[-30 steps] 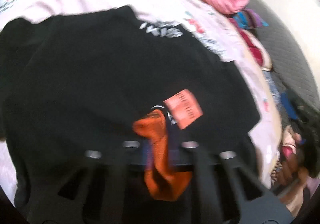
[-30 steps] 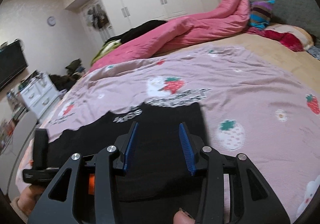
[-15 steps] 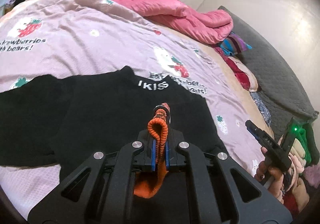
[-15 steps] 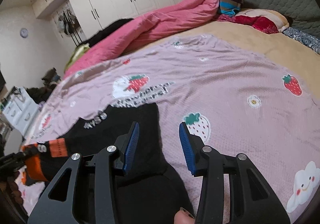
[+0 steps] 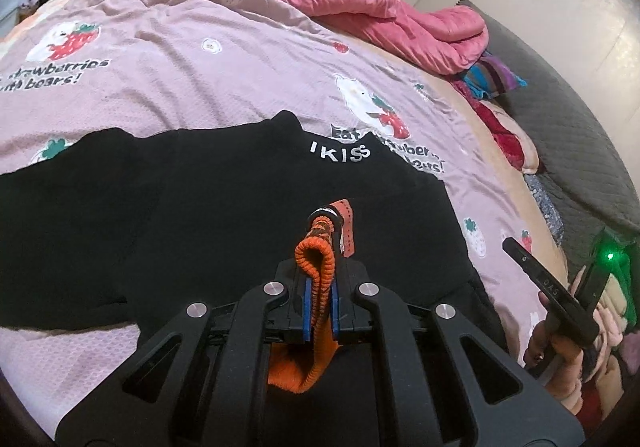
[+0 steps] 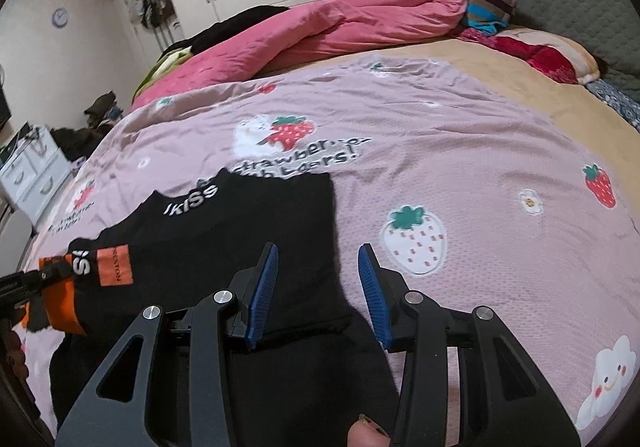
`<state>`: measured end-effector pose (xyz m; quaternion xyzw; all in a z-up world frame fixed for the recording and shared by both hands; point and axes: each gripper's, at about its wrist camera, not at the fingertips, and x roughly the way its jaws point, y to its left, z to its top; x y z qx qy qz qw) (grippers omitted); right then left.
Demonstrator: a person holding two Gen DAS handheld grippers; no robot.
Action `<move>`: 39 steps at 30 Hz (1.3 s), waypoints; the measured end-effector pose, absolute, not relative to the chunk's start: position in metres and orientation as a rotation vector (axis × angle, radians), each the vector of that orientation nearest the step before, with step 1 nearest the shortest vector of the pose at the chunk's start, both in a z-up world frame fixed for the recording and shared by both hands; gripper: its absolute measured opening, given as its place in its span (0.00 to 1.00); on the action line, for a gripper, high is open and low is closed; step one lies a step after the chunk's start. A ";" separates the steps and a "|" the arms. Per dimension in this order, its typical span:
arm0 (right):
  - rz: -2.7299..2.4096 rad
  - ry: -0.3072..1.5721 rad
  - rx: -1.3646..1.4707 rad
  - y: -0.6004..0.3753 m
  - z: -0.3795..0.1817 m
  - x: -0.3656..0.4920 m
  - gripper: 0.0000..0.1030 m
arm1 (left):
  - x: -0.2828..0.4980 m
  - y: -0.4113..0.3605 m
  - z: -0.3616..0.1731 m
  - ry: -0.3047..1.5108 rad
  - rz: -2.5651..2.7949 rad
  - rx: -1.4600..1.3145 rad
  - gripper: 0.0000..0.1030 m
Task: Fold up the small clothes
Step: 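Grasp the laid cuff with the left gripper, reposition it, and release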
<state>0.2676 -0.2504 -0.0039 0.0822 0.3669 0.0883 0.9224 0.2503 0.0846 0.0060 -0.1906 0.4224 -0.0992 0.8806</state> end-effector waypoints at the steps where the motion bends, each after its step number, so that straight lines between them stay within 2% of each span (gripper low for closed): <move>1: 0.191 0.754 0.156 -0.246 -0.004 0.267 0.39 | 0.249 0.084 0.007 0.879 -0.207 -0.389 0.02; 15: 0.315 0.823 0.078 -0.197 -0.020 0.268 0.39 | 0.239 0.075 0.024 0.808 -0.121 -0.260 0.05; 26: 0.323 0.898 0.060 -0.184 -0.040 0.279 0.39 | 0.250 0.047 -0.034 1.004 -0.145 -0.217 0.15; 33: 0.272 1.000 0.056 -0.186 -0.065 0.287 0.39 | 0.248 0.049 -0.055 1.038 -0.145 -0.217 0.15; 39: 0.284 0.972 0.035 -0.183 -0.057 0.281 0.50 | 0.242 0.051 -0.051 1.023 -0.153 -0.220 0.15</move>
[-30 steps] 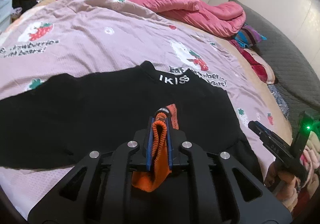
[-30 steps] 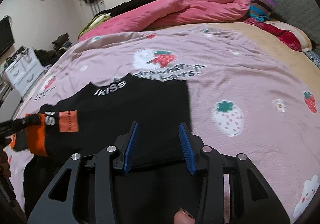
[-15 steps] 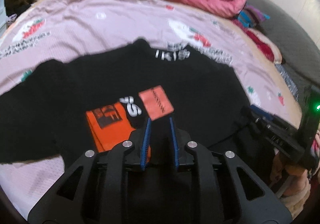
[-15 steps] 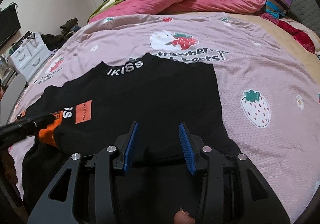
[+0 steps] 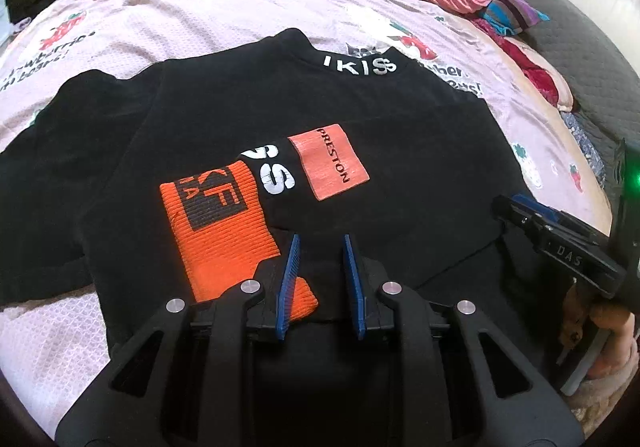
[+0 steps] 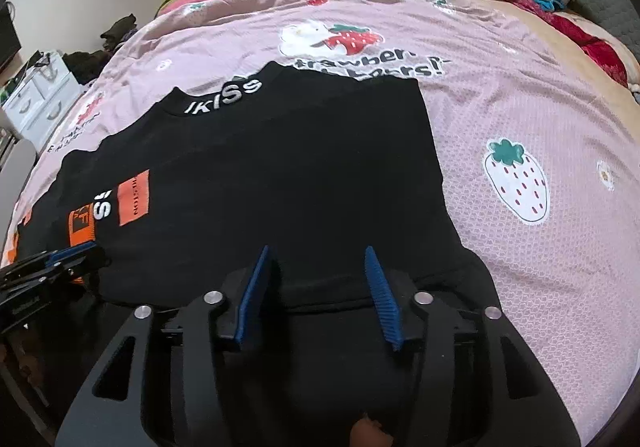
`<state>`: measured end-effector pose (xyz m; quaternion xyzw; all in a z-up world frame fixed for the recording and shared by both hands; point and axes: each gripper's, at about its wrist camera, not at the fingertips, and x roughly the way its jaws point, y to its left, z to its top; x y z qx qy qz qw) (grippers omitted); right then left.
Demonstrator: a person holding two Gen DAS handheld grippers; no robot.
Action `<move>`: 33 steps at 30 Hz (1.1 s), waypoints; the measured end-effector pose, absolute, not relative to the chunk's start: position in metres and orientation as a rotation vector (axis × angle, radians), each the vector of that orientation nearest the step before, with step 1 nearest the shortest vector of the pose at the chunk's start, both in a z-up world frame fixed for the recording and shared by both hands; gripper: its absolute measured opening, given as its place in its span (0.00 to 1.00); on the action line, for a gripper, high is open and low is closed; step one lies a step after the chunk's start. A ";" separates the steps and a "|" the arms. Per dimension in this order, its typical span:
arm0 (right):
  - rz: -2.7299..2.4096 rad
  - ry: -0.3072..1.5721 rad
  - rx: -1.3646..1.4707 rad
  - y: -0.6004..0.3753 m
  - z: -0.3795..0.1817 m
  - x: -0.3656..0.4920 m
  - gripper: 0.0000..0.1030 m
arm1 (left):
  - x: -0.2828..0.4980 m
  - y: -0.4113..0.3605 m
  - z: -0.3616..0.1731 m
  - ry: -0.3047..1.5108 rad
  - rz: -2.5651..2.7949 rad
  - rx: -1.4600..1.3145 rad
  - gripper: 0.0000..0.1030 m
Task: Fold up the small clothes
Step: 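Grasp the laid cuff with the left gripper, reposition it, and release, then move the left gripper to the other sleeve's orange cuff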
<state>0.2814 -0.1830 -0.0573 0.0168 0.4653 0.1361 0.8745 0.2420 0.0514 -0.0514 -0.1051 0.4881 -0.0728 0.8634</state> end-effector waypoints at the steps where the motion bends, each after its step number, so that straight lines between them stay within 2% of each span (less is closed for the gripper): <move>1: 0.287 0.962 0.036 -0.183 -0.055 0.280 0.53 | 0.241 0.052 -0.049 1.020 -0.154 -0.220 0.16; 4: 0.295 0.928 0.040 -0.185 -0.046 0.276 0.59 | 0.237 0.054 -0.042 1.007 -0.149 -0.216 0.28; 6: 0.296 0.903 0.050 -0.188 -0.039 0.272 0.65 | 0.235 0.057 -0.037 0.995 -0.145 -0.217 0.29; 9: 0.298 0.874 0.070 -0.190 -0.030 0.268 0.75 | 0.230 0.064 -0.027 0.969 -0.134 -0.229 0.39; 12: 0.307 0.837 0.085 -0.189 -0.022 0.264 0.82 | 0.225 0.071 -0.019 0.949 -0.111 -0.228 0.59; 14: 0.310 0.813 0.086 -0.188 -0.016 0.261 0.87 | 0.221 0.076 -0.014 0.927 -0.071 -0.225 0.76; 16: 0.320 0.800 0.081 -0.184 -0.013 0.259 0.89 | 0.216 0.080 -0.012 0.919 -0.055 -0.238 0.79; 19: 0.335 0.778 0.061 -0.177 -0.007 0.255 0.91 | 0.210 0.082 -0.011 0.908 -0.025 -0.220 0.90; 33: 0.367 0.717 0.030 -0.159 0.010 0.239 0.93 | 0.185 0.107 -0.004 0.869 0.063 -0.245 0.91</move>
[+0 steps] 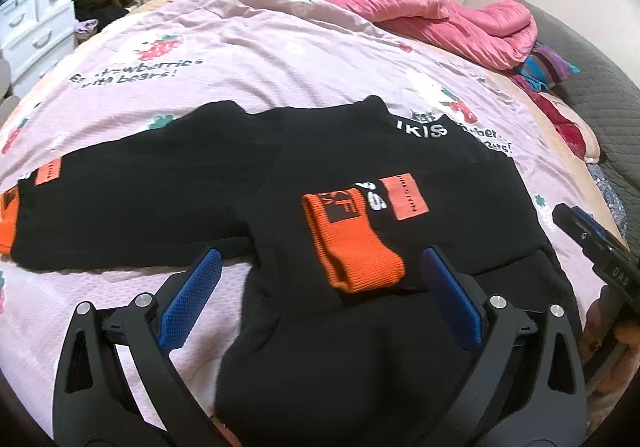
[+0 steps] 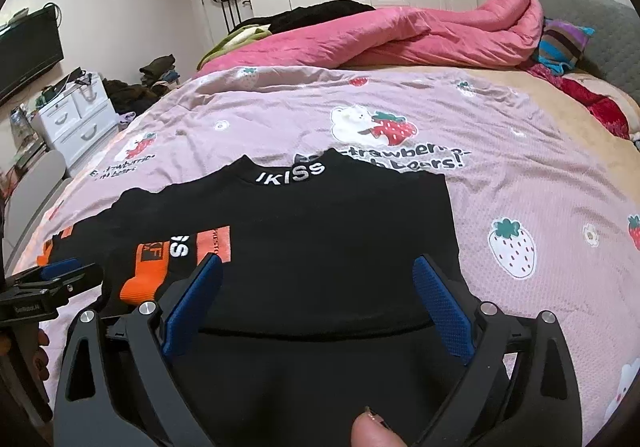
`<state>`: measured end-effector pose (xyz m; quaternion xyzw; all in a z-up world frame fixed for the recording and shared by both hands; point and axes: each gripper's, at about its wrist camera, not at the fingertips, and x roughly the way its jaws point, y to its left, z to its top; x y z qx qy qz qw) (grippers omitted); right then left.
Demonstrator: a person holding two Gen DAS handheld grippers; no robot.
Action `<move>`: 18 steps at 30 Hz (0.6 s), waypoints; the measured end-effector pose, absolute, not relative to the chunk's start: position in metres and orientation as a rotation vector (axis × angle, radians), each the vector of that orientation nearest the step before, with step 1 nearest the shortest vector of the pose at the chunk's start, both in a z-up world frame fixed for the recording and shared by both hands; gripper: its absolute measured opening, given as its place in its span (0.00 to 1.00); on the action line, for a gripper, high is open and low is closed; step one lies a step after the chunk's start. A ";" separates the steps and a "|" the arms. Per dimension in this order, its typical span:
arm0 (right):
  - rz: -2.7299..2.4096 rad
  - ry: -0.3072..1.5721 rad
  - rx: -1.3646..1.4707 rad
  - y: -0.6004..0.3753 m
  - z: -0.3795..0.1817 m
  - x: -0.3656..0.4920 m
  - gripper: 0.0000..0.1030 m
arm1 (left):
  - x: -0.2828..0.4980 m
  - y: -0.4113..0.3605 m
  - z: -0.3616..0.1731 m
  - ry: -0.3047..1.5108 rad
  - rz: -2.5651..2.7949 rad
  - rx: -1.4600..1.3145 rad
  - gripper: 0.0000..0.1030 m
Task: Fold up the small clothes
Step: 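Move the left gripper to the other sleeve's orange cuff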
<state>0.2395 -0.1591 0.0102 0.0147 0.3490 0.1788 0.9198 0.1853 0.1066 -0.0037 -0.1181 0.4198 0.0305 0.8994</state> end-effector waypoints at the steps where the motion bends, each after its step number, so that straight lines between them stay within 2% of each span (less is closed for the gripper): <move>1: 0.369 0.712 0.030 -0.159 0.012 0.238 0.93 | 0.184 0.109 -0.003 0.867 0.067 -0.247 0.91; 18: 0.451 0.661 0.024 -0.124 0.033 0.219 0.94 | 0.148 0.164 0.012 0.797 0.164 -0.309 0.91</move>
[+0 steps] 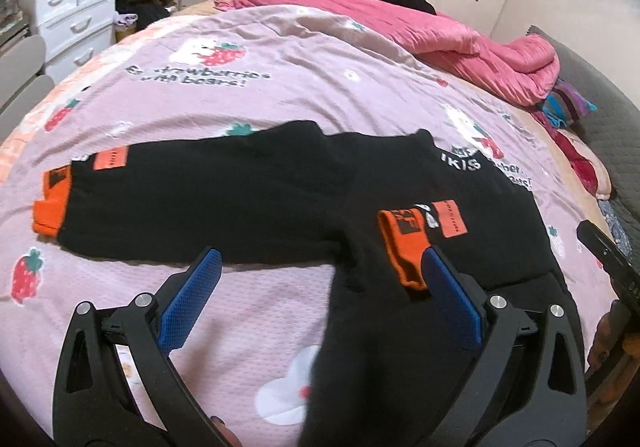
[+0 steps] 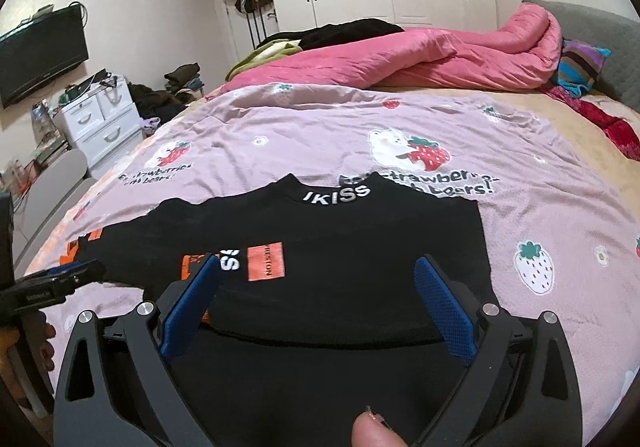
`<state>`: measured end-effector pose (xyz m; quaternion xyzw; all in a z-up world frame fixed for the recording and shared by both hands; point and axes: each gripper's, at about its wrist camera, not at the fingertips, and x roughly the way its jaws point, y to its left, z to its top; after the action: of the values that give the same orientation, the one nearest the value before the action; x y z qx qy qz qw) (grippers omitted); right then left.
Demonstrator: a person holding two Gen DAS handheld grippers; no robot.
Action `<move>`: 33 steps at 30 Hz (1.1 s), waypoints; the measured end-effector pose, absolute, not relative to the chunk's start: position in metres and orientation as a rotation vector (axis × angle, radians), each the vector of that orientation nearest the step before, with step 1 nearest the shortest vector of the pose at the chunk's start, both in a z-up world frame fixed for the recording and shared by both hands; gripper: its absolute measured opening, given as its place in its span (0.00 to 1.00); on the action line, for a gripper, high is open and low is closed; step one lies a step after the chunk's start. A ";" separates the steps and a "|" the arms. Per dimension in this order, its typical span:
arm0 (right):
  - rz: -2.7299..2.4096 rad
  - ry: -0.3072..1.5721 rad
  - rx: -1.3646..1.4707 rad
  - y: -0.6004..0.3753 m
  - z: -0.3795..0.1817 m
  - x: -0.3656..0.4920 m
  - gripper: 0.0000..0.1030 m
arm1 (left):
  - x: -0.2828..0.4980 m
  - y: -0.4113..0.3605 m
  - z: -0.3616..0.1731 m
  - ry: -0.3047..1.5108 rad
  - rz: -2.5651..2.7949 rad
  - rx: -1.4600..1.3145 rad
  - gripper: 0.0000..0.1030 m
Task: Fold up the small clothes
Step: 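Move the left gripper to the other sleeve's orange cuff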
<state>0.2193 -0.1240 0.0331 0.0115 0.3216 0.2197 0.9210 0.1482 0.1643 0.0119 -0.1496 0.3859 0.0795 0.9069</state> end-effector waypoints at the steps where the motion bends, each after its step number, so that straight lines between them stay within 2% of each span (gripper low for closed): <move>1: 0.457 0.660 0.022 -0.122 0.033 0.218 0.94 | 0.146 0.169 0.013 0.790 0.172 -0.314 0.91; 33: 0.666 0.669 -0.096 -0.015 0.025 0.185 0.94 | 0.089 0.299 -0.011 0.774 0.405 -0.524 0.91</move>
<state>0.1847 -0.0151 0.0251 -0.0463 0.3223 0.3208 0.8894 0.0888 0.2994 -0.0112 -0.2506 0.3705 0.1936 0.8731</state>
